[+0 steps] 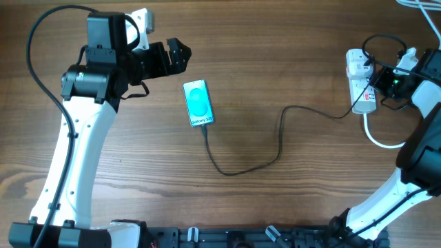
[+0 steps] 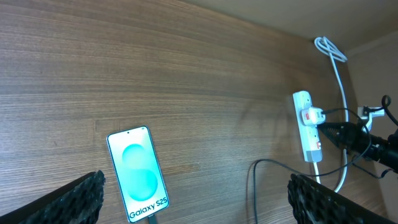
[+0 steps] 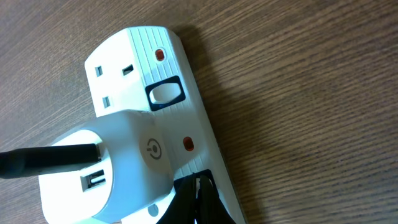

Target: Plug charger to phone and switch on socket

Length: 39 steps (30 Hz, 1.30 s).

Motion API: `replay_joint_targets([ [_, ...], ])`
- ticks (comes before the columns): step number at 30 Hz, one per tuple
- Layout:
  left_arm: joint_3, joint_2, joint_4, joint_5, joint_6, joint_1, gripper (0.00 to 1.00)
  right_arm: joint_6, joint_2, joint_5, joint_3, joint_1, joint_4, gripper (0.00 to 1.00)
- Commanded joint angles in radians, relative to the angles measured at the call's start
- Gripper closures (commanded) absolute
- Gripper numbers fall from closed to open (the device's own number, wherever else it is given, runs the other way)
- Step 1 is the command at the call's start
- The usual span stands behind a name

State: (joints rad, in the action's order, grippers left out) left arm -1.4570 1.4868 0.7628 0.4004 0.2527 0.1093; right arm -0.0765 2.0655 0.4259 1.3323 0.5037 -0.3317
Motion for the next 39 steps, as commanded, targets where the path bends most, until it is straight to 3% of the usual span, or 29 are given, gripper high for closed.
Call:
replay_joint_targets([
  [1, -0.009, 0.002, -0.002, -0.009, 0.002, -0.009, 0.00, 0.025, 0.025, 0.016, 0.002, -0.009, 0.003, 0.96],
  [26, -0.009, 0.002, -0.002, -0.009, 0.002, -0.009, 0.00, 0.039, 0.026, -0.053, 0.001, -0.074, -0.074, 0.96],
  [31, -0.009, 0.002, -0.002, -0.009, 0.002, -0.009, 0.00, -0.024, 0.017, -0.079, 0.019, -0.056, -0.085, 0.96],
  [39, -0.009, 0.002, -0.002, -0.009, 0.002, -0.009, 0.00, -0.054, -0.208, -0.083, 0.050, -0.008, -0.213, 0.96],
])
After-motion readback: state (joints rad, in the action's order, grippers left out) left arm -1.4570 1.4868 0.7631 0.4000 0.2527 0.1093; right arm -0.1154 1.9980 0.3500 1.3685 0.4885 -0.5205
